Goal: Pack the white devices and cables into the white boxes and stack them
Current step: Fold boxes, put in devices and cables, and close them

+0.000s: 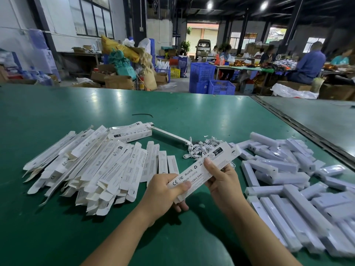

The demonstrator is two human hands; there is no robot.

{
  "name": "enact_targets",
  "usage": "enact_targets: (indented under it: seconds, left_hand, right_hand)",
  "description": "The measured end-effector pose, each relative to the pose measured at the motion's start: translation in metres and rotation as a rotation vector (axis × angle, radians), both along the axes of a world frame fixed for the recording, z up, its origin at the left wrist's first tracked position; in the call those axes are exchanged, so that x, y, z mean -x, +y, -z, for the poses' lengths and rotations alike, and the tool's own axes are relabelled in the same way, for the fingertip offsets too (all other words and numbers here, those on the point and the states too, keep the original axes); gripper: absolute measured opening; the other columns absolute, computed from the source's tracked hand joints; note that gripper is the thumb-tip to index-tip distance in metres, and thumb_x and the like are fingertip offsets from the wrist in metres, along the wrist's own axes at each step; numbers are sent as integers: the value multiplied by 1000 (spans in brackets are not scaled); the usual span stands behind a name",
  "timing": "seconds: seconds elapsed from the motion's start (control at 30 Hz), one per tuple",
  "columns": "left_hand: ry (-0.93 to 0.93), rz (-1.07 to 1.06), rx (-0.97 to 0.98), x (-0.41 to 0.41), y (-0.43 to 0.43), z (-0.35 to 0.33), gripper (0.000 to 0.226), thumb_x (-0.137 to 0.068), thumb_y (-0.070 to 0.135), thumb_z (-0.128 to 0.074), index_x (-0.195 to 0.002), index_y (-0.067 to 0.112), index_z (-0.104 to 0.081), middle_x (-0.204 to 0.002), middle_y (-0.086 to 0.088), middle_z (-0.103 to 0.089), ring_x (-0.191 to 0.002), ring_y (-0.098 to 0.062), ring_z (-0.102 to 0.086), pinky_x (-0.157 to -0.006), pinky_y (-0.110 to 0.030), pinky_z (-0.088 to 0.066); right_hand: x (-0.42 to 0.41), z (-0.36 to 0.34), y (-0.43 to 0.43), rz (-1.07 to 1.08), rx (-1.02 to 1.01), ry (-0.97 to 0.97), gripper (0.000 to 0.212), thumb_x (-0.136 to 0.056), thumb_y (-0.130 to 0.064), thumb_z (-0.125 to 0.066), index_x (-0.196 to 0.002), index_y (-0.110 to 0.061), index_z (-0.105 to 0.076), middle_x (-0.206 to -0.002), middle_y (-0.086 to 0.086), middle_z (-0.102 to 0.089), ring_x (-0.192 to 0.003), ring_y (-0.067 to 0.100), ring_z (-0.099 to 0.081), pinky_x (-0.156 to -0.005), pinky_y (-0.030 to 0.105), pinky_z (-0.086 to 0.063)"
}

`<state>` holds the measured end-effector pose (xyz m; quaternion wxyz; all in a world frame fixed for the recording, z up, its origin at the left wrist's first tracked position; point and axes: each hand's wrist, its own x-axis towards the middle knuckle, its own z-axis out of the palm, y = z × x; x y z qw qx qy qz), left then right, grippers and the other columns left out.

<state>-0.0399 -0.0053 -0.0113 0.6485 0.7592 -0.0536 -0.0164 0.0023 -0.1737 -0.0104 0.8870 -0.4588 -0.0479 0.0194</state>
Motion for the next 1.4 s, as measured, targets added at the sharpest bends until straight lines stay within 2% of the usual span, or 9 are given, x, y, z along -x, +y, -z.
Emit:
enact_targets:
  seconds: [0.17,0.3,0.43,0.53,0.63,0.8,0.93,1.1,1.4]
  left_hand:
    - [15,-2,48,2,-3,-1,14,-96,18,-65,-100,7,-71,-66,-6,-72,-52,-25,-68,-44,-28,-51]
    - [147,171,317,5,-7,-8,36,-92,35,-60,-128,30,-57,-100,-9,-75,-68,-32,-71,-56,-31,-56]
    - [132,224,419,5,-5,-9,39,-89,36,-56,-128,40,-58,-119,-12,-71,-87,-26,-72,-66,-26,-54]
    - [132,209,581,3,-5,-6,42,-90,35,-53,-132,39,-55,-119,-11,-71,-88,-22,-72,-67,-25,-54]
    - [82,200,667,-1,-4,-4,47,-94,35,-48,-141,36,-49,-123,-7,-70,-95,-19,-68,-73,-29,-53]
    - [-63,114,527,-6,-2,3,40,-95,35,-46,-133,31,-56,-135,2,-64,-128,-17,-57,-105,-35,-48]
    - [-163,-70,277,-6,0,3,42,-83,49,-59,-122,34,-65,-129,7,-67,-115,-14,-65,-100,-41,-53]
    - [-331,-242,178,-6,4,2,26,-77,37,-69,-102,29,-70,-134,10,-58,-90,2,-69,-76,-16,-54]
    - [-482,-152,54,-4,8,1,19,-88,33,-62,-103,34,-73,-132,29,-59,-120,5,-58,-86,-9,-48]
  right_hand:
    - [-1,5,2,20,8,15,16,-78,-16,-71,-92,-9,-74,-97,13,-74,-88,22,-72,-71,30,-59]
    - [-2,5,-1,47,-39,58,52,-80,-18,-70,-126,-4,-52,-102,14,-73,-94,26,-71,-73,31,-60]
    - [-3,4,-2,82,-52,28,48,-78,-17,-70,-121,-17,-48,-107,16,-71,-90,25,-71,-75,33,-59]
    - [4,4,0,63,166,-150,33,-84,-7,-70,-113,-15,-58,-119,17,-65,-92,26,-69,-78,36,-56]
    - [12,7,5,-22,437,-375,51,-79,1,-64,-127,-18,-59,-115,7,-67,-98,23,-66,-78,35,-57]
    - [18,5,3,-48,726,-508,52,-85,-21,-67,-133,-33,-52,-147,-3,-48,-123,14,-58,-101,43,-50]
    - [19,4,-2,-105,744,-479,52,-86,-24,-69,-134,-32,-52,-144,-3,-52,-130,14,-53,-105,46,-47]
    - [19,6,0,-128,736,-452,53,-87,-21,-66,-135,-33,-45,-134,-11,-60,-125,7,-56,-105,31,-47]
    - [22,5,-2,4,970,-566,43,-93,-29,-61,-133,-37,-48,-115,-9,-70,-104,-1,-66,-93,19,-51]
